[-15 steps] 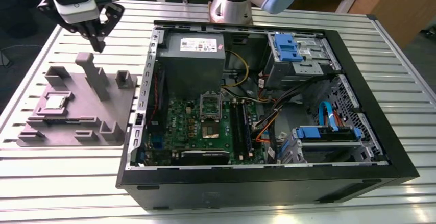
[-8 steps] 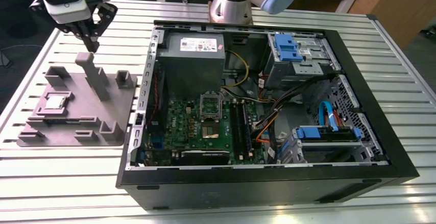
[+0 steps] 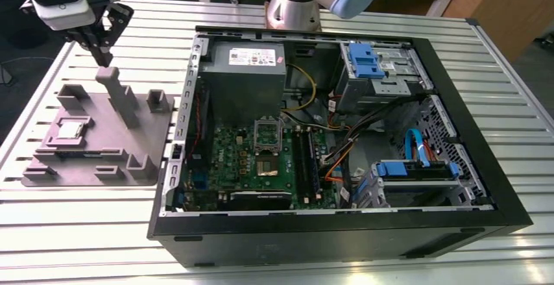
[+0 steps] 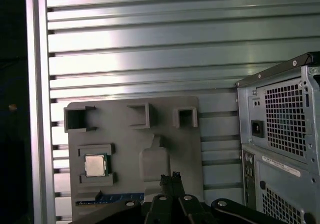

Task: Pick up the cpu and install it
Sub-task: 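Reach for the cpu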

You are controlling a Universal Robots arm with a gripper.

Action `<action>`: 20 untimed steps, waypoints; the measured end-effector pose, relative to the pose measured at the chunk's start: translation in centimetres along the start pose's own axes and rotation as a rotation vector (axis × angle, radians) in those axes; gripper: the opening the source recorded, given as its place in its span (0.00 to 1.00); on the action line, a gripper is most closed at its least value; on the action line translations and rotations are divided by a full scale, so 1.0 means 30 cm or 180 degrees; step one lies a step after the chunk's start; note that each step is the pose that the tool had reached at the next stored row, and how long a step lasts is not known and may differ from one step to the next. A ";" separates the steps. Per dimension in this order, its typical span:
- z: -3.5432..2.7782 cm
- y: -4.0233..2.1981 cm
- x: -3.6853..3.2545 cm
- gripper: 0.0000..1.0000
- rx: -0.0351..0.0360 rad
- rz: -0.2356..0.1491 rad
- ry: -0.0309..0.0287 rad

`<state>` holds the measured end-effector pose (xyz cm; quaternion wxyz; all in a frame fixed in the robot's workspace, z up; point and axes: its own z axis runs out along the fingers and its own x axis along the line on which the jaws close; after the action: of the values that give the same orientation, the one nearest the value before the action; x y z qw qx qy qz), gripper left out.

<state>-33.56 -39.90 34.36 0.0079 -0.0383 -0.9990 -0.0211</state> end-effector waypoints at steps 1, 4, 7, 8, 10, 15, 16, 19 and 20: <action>0.000 0.000 0.004 0.10 0.0000 0.0000 0.0000; 0.001 -0.001 0.018 0.10 0.0000 0.0000 0.0000; 0.002 -0.002 0.032 0.10 0.0000 0.0000 0.0000; 0.003 -0.003 0.036 0.10 0.0000 0.0000 0.0000; 0.003 -0.003 0.043 0.10 0.0000 0.0000 0.0000; 0.003 -0.004 0.045 0.10 0.0000 0.0000 0.0001; 0.003 -0.003 0.045 0.10 0.0000 0.0000 0.0000; 0.003 -0.004 0.046 0.10 0.0000 0.0000 0.0000; 0.003 -0.004 0.047 0.10 0.0000 0.0000 0.0000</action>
<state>-34.98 -39.89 34.28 0.0079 -0.0383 -0.9990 -0.0211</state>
